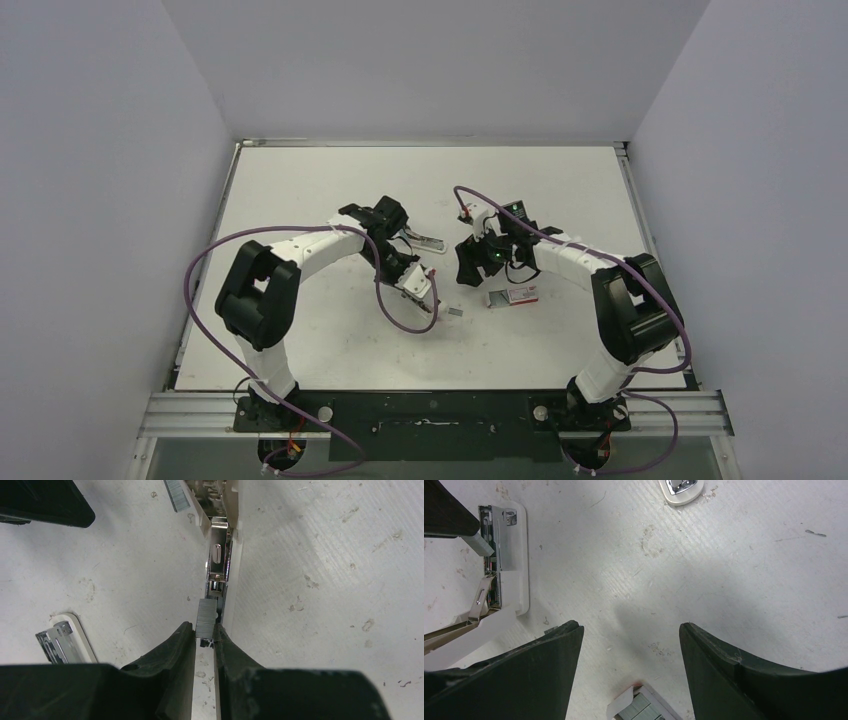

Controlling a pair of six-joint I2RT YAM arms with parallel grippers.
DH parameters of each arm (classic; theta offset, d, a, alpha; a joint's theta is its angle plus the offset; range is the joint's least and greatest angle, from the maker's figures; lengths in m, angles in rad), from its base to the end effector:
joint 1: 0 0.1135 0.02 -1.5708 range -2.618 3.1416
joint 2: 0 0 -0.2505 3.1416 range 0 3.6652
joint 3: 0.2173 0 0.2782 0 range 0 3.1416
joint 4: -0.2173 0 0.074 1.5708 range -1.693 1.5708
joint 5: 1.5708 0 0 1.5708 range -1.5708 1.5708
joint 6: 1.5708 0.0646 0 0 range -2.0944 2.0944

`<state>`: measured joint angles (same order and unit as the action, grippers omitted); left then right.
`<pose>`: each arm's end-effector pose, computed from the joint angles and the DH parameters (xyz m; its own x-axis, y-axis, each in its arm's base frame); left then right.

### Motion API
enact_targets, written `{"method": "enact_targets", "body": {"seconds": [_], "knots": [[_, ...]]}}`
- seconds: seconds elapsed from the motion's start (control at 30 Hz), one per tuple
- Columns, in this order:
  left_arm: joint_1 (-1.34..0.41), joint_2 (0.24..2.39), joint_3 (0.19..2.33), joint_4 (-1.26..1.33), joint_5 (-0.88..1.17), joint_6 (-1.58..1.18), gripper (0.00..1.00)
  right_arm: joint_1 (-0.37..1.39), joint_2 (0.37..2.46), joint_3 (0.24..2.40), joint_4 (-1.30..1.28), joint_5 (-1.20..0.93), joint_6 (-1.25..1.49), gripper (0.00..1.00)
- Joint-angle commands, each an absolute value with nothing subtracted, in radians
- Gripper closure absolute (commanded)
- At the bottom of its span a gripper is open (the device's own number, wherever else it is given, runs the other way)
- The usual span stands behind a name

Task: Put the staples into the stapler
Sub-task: Install the staple into the stapler.

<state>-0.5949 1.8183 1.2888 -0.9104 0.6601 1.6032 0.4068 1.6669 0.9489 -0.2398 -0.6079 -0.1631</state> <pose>0.2780 -0.2359 0.1470 0.5353 0.5910 -0.6034 0.8042 -0.5751 0.1502 0.3171 0.1768 0.1254 -0.6395 -0.4206 -0.6435 -0.7402 0.5630 0.3675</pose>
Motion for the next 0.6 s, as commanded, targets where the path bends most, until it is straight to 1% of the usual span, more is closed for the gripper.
{"method": "enact_targets", "body": {"seconds": [0.0,0.57], "knots": [[-0.598,1.828,1.336,-0.936,0.68,1.609,1.0,0.4,1.666,0.974,-0.212,-0.627,-0.168,0.28],[-0.598,1.834,1.332,-0.948,0.664,1.642,1.0,0.398,1.667,0.974,-0.212,-0.629,-0.168,0.28]]}}
